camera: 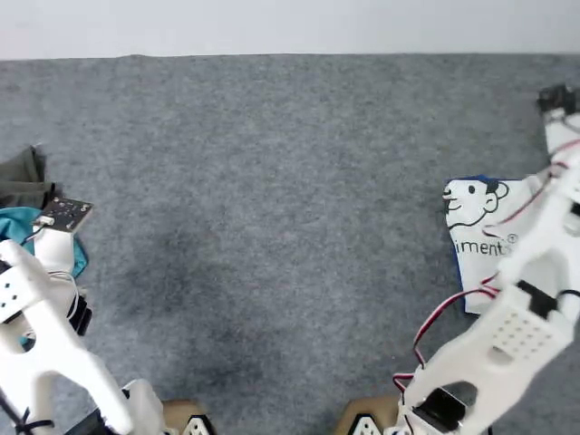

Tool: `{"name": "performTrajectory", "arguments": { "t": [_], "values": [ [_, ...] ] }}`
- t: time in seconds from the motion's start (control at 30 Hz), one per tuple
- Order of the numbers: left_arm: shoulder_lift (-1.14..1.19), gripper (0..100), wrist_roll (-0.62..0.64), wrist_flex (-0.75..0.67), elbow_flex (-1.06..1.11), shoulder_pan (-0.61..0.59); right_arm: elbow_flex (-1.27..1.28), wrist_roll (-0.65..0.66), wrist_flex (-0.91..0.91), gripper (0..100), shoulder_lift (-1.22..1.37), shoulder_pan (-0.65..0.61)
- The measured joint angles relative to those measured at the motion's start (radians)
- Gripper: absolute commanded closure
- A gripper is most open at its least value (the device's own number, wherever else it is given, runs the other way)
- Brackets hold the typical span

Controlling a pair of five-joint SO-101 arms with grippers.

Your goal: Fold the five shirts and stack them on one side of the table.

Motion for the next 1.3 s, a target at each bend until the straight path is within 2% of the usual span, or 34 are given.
{"name": "performTrajectory", "arguments": {
  "t": [0.13,0.4,0.7,1.0,1.3],
  "values": [
    [0.0,99,0.0,0.0,0.0,0.0,-0.002,0.0,-0.115,98.8,0.146,0.057],
    [0.0,99,0.0,0.0,0.0,0.0,-0.028,0.0,-0.106,98.8,0.129,0.075],
    [0.0,99,0.0,0.0,0.0,0.0,-0.028,0.0,0.091,98.8,-0.043,-0.101],
    [0.0,99,0.0,0.0,0.066,0.0,-0.028,-0.121,0.107,98.7,0.066,-0.269],
    [0.0,99,0.0,-0.003,0.091,0.0,-0.043,-0.129,0.141,98.7,0.06,-0.292]
  ]
}}
